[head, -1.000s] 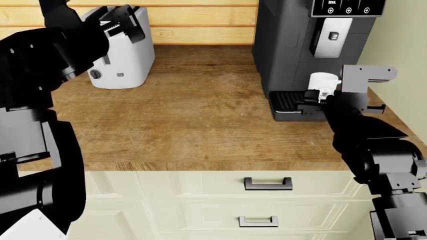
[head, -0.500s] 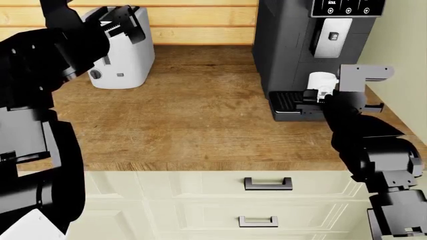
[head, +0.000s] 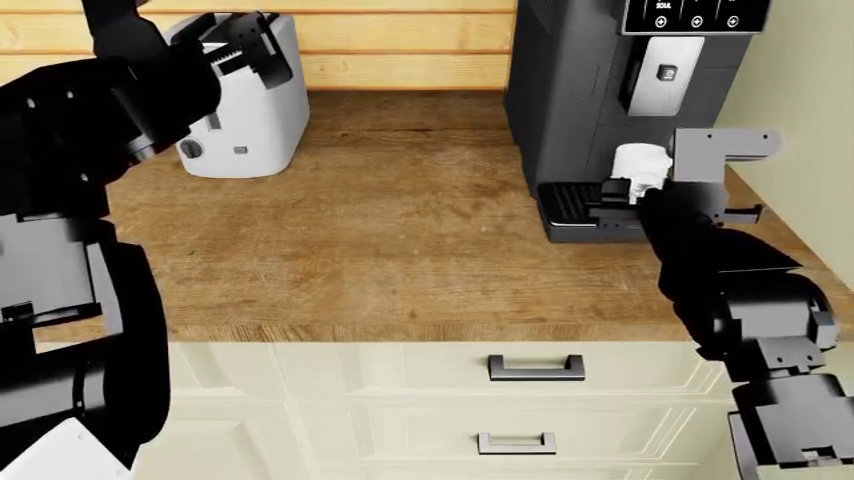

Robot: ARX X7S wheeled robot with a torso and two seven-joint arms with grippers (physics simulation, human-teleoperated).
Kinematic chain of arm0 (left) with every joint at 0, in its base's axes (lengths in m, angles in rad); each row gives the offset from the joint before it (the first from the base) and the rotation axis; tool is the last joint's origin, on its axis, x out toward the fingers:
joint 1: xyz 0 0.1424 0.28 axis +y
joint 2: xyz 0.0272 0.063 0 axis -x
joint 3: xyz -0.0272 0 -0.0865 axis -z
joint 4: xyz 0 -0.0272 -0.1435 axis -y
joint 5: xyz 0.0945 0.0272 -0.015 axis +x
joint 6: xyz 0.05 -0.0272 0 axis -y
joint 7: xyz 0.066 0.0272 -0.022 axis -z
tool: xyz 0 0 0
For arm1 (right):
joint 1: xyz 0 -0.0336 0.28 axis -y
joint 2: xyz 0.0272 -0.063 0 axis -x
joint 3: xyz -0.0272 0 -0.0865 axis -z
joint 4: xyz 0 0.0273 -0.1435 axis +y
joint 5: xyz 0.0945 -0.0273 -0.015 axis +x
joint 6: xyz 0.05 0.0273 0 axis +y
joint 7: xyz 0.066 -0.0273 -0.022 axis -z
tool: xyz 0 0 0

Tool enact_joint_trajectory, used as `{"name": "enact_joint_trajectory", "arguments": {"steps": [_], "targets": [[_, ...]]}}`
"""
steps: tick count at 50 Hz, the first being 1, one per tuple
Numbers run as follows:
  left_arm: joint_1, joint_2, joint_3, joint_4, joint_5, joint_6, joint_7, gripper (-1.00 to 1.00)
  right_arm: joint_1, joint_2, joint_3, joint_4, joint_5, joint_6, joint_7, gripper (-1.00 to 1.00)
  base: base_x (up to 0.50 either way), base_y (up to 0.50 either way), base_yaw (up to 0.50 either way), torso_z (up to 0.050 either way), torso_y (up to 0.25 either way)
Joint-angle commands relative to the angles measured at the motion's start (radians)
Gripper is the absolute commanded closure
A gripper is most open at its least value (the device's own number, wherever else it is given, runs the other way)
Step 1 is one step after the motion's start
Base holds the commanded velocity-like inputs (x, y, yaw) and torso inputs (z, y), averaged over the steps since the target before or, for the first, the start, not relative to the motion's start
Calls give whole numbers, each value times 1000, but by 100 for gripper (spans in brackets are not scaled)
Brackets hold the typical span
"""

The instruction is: Pick the mug from the cabinet, place it under the coffee machine dispenser, and press the start button.

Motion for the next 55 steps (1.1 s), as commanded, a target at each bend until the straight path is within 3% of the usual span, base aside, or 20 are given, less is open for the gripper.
{"name": "enact_joint_trajectory", "arguments": {"steps": [1,13,25,35,55], "targets": [[0,0,3,-3,-4,4,-1,-100,-12,-11,-14,25,37,7,-15,-100,0,0,0,0,0],[2,0,4,2,-11,1,-7,-100,-34,10,-4,-54,56,54,19,-100,0,0,0,0,0],[4,-2,4,5,-17,2,-9,-100,-207,131,81,-660,139,325,340,-100,0,0,0,0,0],[8,-1,6,20,-23,-6,-16,-100,-266,193,180,-1030,282,470,456,-100,0,0,0,0,0],[13,-2,15,10,-26,5,-18,-100,-141,185,145,-932,260,428,370,-100,0,0,0,0,0]]}}
